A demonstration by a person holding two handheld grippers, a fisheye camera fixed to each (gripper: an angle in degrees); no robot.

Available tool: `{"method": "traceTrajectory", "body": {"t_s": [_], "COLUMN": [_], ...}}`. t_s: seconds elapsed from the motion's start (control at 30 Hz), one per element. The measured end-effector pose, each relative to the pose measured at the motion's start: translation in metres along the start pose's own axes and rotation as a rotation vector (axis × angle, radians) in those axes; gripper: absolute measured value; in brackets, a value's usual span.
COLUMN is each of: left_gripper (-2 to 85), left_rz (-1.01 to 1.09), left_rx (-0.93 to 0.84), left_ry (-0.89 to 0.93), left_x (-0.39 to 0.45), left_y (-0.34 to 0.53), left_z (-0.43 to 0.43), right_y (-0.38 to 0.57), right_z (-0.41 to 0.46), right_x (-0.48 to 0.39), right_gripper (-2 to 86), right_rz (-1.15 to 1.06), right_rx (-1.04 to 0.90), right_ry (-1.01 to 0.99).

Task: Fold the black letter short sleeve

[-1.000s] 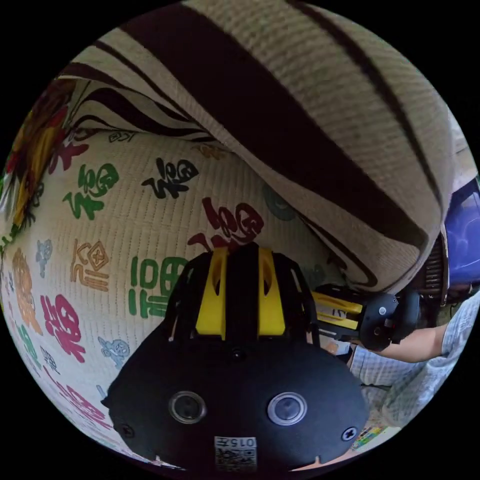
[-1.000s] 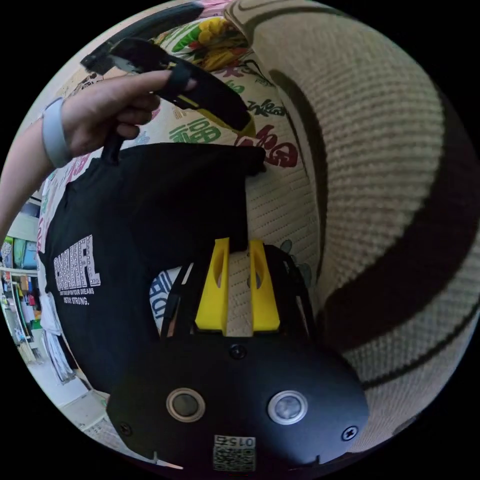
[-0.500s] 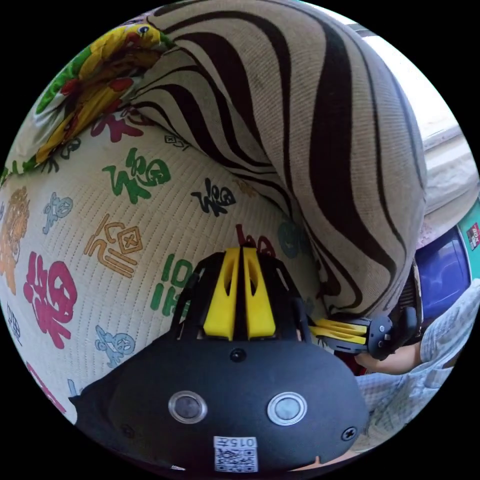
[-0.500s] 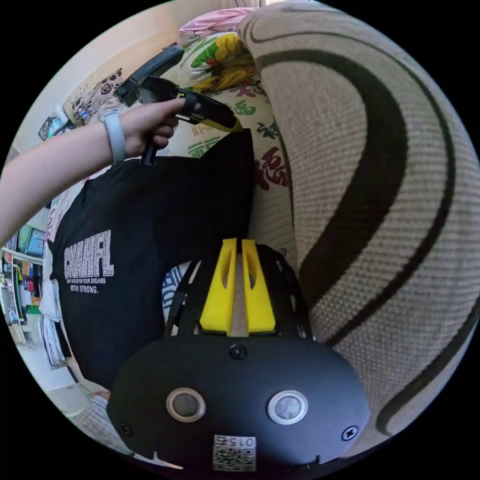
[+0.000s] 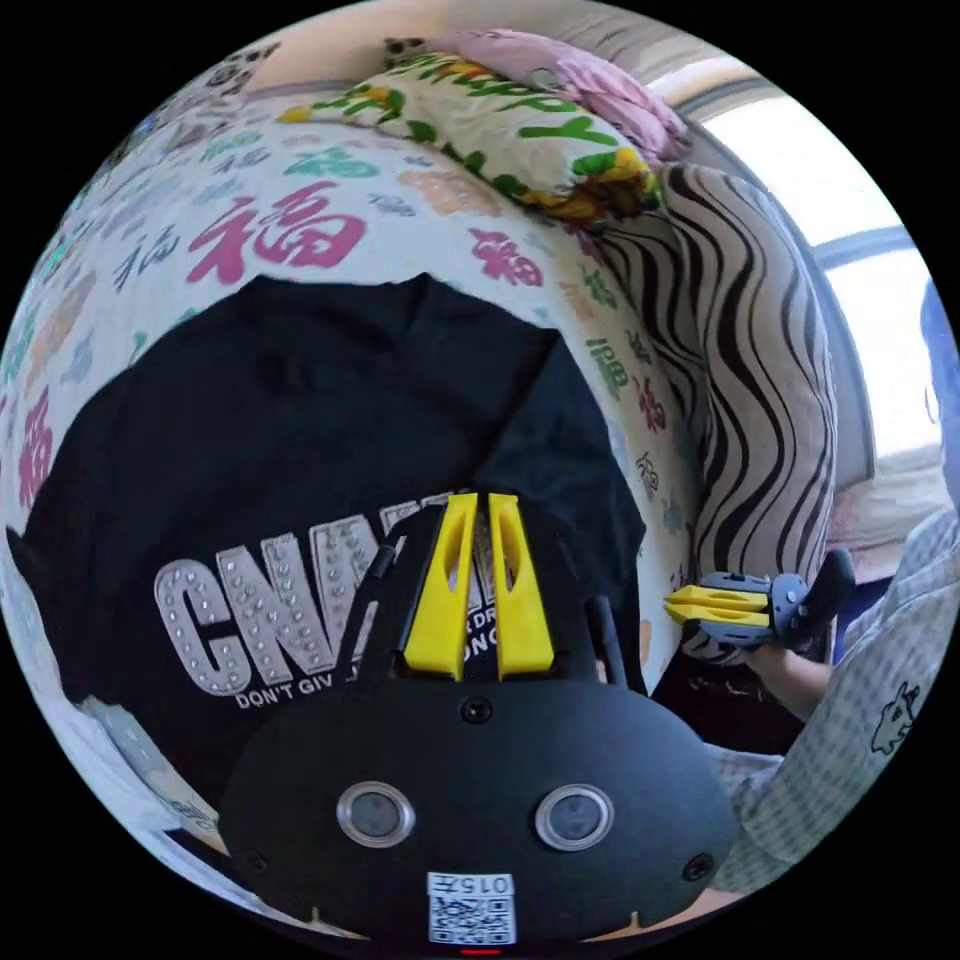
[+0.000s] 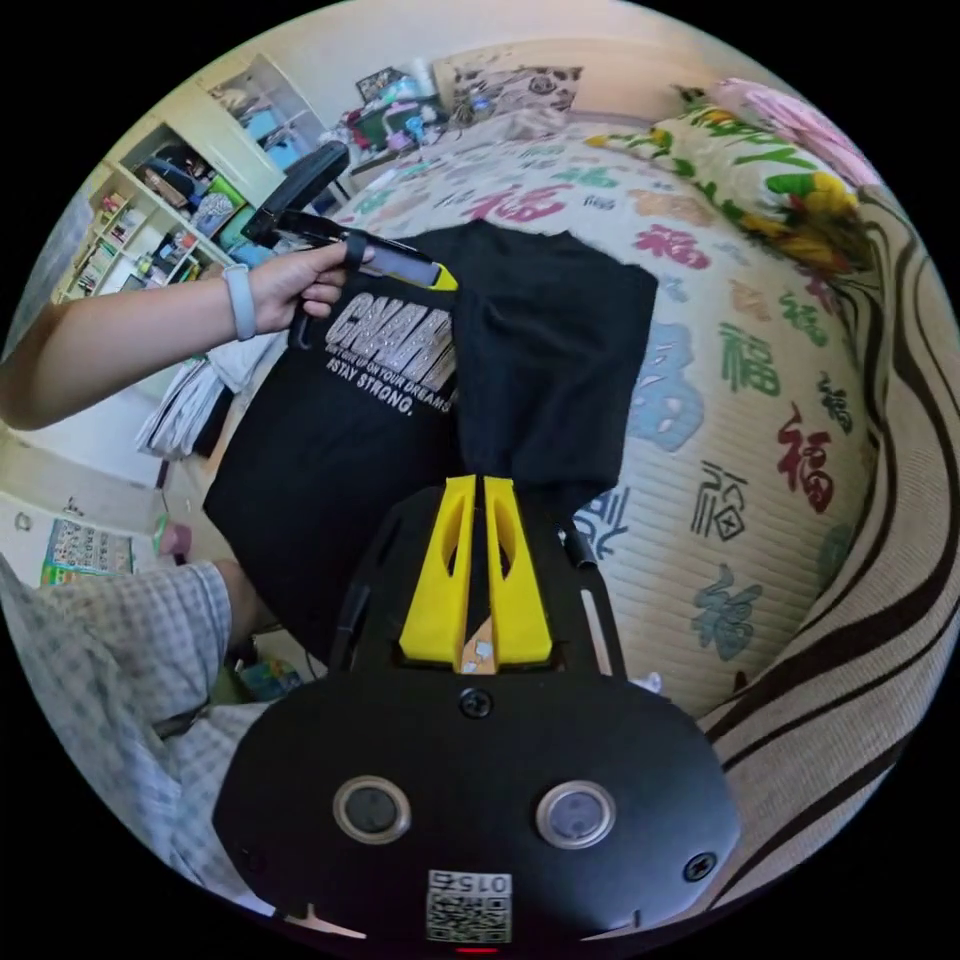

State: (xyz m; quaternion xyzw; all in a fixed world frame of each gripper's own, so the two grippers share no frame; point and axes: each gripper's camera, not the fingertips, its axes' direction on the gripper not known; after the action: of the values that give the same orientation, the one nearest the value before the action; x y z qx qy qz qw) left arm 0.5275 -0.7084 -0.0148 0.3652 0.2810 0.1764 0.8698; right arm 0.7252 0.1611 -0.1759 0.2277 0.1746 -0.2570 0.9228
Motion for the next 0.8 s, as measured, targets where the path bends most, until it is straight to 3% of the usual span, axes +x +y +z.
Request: {"method": "traceTrajectory", "body": {"t_s": [0.23, 0.47, 0.6, 0.7, 0.8], "left_gripper": [9.9, 0.1, 0.6, 5.5, 5.9], "left_rz": [0.083, 0.104, 0.13, 0.121, 0.103], "left_rx": [0.0, -0.056, -0.046, -0.054, -0.072], "left_ry": [-0.004, -0.091, -0.137, -0.044, 0.006], "left_x": [0.002, -0.021, -0.024, -0.027, -0.034], "left_y": [-0.032, -0.036, -0.031, -0.033, -0.028], "left_z": [0.015, 0.012, -0.009, -0.016, -0.016], "right_y": [-0.023, -0.053, -0.058, -0.059, -0.074], "right_z": [0.01, 0.042, 0.03, 0.016, 0.016], "right_x": [0.034, 0.068, 0.083, 0.086, 0.072], "right_gripper": [5.9, 6.0, 5.0, 4.6, 7.5], "right_rz": [0.134, 0.19, 0.26, 0.286, 0.166], "right_rx": [0.021, -0.067, -0.053, 0.004, 0.058], "right_ry": [0.113, 0.229, 0.205, 0.205, 0.072]}}
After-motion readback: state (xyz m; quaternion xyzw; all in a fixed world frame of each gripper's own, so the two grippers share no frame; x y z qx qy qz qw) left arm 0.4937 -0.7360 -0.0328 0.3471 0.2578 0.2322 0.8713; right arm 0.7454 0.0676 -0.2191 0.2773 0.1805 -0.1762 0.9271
